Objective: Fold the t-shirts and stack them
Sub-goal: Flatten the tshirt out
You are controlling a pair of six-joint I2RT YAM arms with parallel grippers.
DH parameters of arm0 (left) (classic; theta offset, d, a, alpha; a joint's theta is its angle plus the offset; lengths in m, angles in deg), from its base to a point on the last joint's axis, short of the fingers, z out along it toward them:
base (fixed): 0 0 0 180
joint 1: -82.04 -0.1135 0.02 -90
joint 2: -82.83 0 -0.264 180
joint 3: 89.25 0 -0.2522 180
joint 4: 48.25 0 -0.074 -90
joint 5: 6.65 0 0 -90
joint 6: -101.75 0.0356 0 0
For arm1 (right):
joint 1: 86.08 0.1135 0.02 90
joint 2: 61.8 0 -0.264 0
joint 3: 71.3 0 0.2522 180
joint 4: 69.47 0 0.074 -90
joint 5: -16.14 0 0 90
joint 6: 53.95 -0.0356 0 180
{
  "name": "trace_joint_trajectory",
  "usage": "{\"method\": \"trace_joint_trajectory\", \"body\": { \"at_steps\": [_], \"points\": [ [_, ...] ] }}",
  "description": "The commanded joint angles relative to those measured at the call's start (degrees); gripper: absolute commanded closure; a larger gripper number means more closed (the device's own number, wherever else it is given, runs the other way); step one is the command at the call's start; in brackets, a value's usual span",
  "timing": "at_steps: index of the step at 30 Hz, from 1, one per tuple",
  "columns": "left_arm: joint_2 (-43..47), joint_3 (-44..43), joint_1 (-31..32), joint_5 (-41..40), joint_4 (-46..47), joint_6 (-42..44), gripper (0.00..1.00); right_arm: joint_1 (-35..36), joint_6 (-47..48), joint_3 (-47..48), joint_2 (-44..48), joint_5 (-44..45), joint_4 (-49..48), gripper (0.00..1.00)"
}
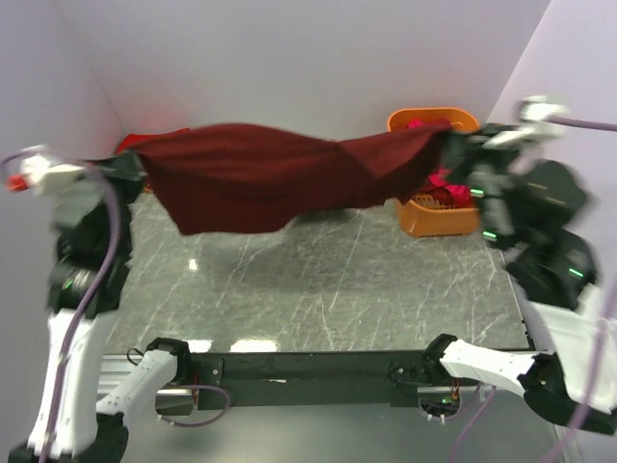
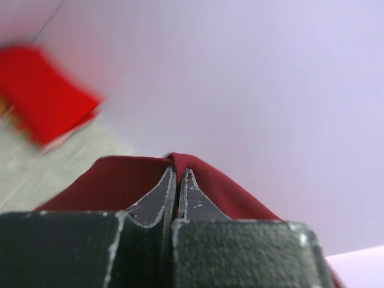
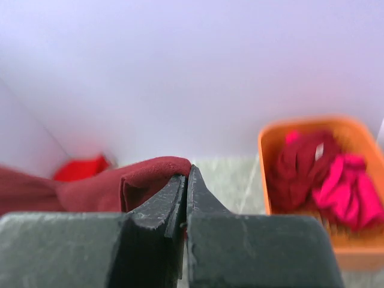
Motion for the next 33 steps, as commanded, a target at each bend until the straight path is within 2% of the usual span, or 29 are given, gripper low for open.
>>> {"method": "trace_joint_trajectory", "body": {
  "at_steps": [1,5,9,11,14,16,19,22,23,24,26,28,30,31,32,33],
  "points": [
    [4.98,-6.84,0.06,-1.59,-1.75,3.38,0.99,-0.25,6.23,9.67,2.93,-1.91,2.84,1.00],
    [8.59,-10.97,0.06,2.45,-1.05,5.14,0.99,-0.17,7.28,16.99,4.42,-9.45,4.34,1.00],
    [8.60,-16.15,0.06,6.23,-1.04,6.37,0.99,-0.26,10.18,22.70,3.55,-11.59,3.99,1.00],
    [7.72,-17.13,0.06,7.55,-0.96,6.72,0.99,-0.17,11.15,23.50,2.93,-10.10,1.64,1.00],
    [5.43,-16.96,0.06,7.12,-0.70,6.55,0.99,-0.25,15.44,19.65,1.70,-2.56,-5.46,1.00],
    [3.24,-15.38,0.06,5.11,-0.96,6.37,0.99,-0.25,19.66,15.71,-0.31,4.39,-9.61,1.00],
    [-0.89,-12.74,0.06,-0.69,-1.92,6.02,0.99,-2.09,23.63,12.09,-5.58,7.31,-15.60,1.00],
    [-6.07,-8.27,-0.03,-6.32,-1.58,4.88,0.99,-9.99,18.20,12.08,-13.66,1.36,-13.94,1.00],
    [-7.74,-5.47,-0.03,-8.59,-1.14,4.53,0.99,-11.75,15.40,11.64,-17.86,-4.24,-14.29,1.00],
    [-11.76,-4.22,-0.12,-9.75,-1.05,4.27,0.99,-14.64,14.50,10.85,-20.07,-6.12,-14.99,1.00],
    [-16.96,-2.20,-2.39,-9.67,-1.57,3.30,0.99,-16.24,12.75,9.27,-27.60,-11.46,-16.74,1.00],
    [-26.01,-0.61,-6.87,-5.99,-2.80,1.64,0.98,-17.65,11.60,9.26,-33.86,-14.56,-17.72,1.00],
    [-34.68,-0.52,-8.81,-1.52,-1.49,2.24,0.58,-18.44,10.72,11.36,-44.67,-17.03,-17.63,1.00],
    [-37.35,-1.04,-10.30,1.11,-0.35,2.76,0.33,-18.62,10.63,16.33,-48.80,-17.56,-16.67,0.96],
    [-39.72,-1.74,-10.40,1.49,-0.69,3.38,0.01,-18.88,10.45,19.95,-57.10,-17.65,-13.01,0.87],
    [-43.58,-4.01,-10.49,1.49,-1.30,3.47,0.01,-18.89,10.19,24.34,-61.28,-16.69,-10.19,0.74]
  ]
}}
